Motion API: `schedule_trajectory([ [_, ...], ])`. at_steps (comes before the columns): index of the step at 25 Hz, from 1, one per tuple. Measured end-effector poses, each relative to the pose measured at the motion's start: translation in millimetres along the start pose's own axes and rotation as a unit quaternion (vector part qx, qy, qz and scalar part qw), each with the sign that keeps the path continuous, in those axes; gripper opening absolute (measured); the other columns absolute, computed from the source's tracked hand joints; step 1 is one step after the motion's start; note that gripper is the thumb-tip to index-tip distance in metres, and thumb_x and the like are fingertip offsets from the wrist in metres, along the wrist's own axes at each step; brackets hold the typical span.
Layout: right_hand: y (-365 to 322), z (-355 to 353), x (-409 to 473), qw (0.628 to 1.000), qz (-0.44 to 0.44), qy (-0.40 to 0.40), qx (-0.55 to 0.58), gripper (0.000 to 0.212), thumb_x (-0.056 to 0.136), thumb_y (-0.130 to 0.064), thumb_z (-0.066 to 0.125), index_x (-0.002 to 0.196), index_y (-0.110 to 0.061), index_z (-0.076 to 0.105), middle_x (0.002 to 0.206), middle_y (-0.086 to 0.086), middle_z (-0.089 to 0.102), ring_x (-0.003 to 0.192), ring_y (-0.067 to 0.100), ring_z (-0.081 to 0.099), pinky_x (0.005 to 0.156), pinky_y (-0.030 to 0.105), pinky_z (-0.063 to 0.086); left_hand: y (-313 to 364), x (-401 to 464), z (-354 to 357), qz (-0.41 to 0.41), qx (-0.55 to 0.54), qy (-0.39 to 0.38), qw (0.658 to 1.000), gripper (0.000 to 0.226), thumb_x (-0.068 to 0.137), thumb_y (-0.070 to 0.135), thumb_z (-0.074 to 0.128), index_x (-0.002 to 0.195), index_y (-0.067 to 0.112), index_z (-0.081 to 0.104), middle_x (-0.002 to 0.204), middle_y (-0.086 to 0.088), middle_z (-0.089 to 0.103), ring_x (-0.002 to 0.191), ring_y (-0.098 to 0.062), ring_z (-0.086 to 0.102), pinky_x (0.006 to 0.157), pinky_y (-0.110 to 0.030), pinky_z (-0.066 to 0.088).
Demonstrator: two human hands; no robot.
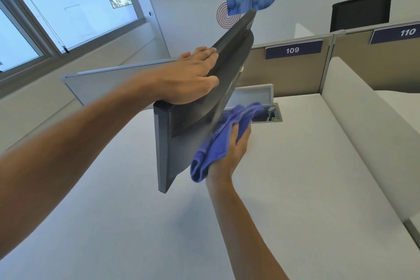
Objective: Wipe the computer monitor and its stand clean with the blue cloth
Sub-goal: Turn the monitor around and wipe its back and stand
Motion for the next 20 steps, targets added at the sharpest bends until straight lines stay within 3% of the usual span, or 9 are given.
schedule_trajectory([
  [3, -40, 35, -41, 0.981, -0.15, -0.08, -0.09, 0.059, 0.085, -0.052, 0.05, 0.141, -0.042, 0.035, 0.155, -0.014, 0.025, 0.14, 0.005, 0.029, 0.114, 0.032, 0.031, 3, 2, 1, -0.002, -0.007, 0.008, 1.0, 0.057, 0.103, 0.026, 0.024, 0.153, 0.014, 0.0, 0.161, 0.003, -0.008, 0.146, -0.008, -0.012, 0.115, -0.026, -0.008],
  [5, -33, 47, -56, 0.96, -0.215, -0.092, -0.152, 0.06, 0.085, -0.052, 0.052, 0.142, -0.044, 0.035, 0.158, -0.018, 0.012, 0.146, 0.007, 0.015, 0.118, 0.04, 0.022, 2, 2, 3, -0.005, -0.014, 0.014, 1.0, 0.055, 0.103, 0.024, 0.022, 0.153, 0.015, 0.001, 0.161, 0.003, -0.007, 0.146, -0.009, -0.011, 0.117, -0.028, -0.008],
  [7, -18, 46, -54, 0.954, -0.24, -0.061, -0.168, 0.054, 0.09, -0.05, 0.047, 0.142, -0.048, 0.032, 0.159, -0.015, 0.011, 0.147, 0.011, 0.013, 0.117, 0.047, 0.023, 1, -1, 4, -0.005, -0.017, 0.018, 1.0, 0.053, 0.104, 0.024, 0.019, 0.153, 0.015, 0.001, 0.161, 0.003, -0.007, 0.146, -0.008, -0.012, 0.117, -0.029, -0.008],
  [9, -13, 46, -51, 0.961, -0.239, -0.037, -0.134, 0.049, 0.093, -0.048, 0.042, 0.136, -0.064, 0.024, 0.159, -0.011, 0.014, 0.147, 0.013, 0.016, 0.117, 0.048, 0.023, 1, -2, 4, 0.0, -0.013, 0.022, 1.0, 0.053, 0.104, 0.023, 0.019, 0.153, 0.014, 0.001, 0.161, 0.003, -0.007, 0.146, -0.008, -0.013, 0.117, -0.029, -0.009],
  [11, -2, 47, -42, 0.977, -0.191, -0.033, -0.084, 0.048, 0.094, -0.049, 0.042, 0.132, -0.069, 0.022, 0.158, -0.014, 0.018, 0.145, 0.007, 0.019, 0.118, 0.042, 0.023, 0, -1, 3, -0.002, -0.011, 0.018, 1.0, 0.055, 0.104, 0.025, 0.021, 0.153, 0.015, 0.0, 0.161, 0.004, -0.008, 0.145, -0.007, -0.013, 0.116, -0.028, -0.01],
  [14, 44, 33, 1, 1.0, -0.004, -0.021, -0.014, 0.055, 0.086, -0.059, 0.048, 0.138, -0.052, 0.032, 0.15, -0.017, 0.032, 0.139, 0.007, 0.033, 0.116, 0.04, 0.028, -2, 14, -3, -0.009, 0.044, -0.001, 0.999, 0.061, 0.102, 0.031, 0.027, 0.153, 0.014, -0.002, 0.161, 0.002, -0.01, 0.146, -0.01, -0.013, 0.116, -0.032, -0.009],
  [20, 108, -1, 37, 0.983, 0.181, -0.037, -0.009, 0.054, 0.098, -0.044, 0.045, 0.147, -0.027, 0.032, 0.143, -0.007, 0.042, 0.132, 0.018, 0.042, 0.108, 0.035, 0.033, -3, 86, -9, -0.023, 0.093, -0.009, 0.995, 0.068, 0.099, 0.033, 0.034, 0.152, 0.008, 0.0, 0.161, -0.007, -0.007, 0.148, -0.02, -0.008, 0.118, -0.04, -0.002],
])
Point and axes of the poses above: each hand's wrist, its own x-axis towards the middle knuckle, its own z-axis out of the palm, y = z × x, the point moved 6 cm from there along x, towards the middle knuckle
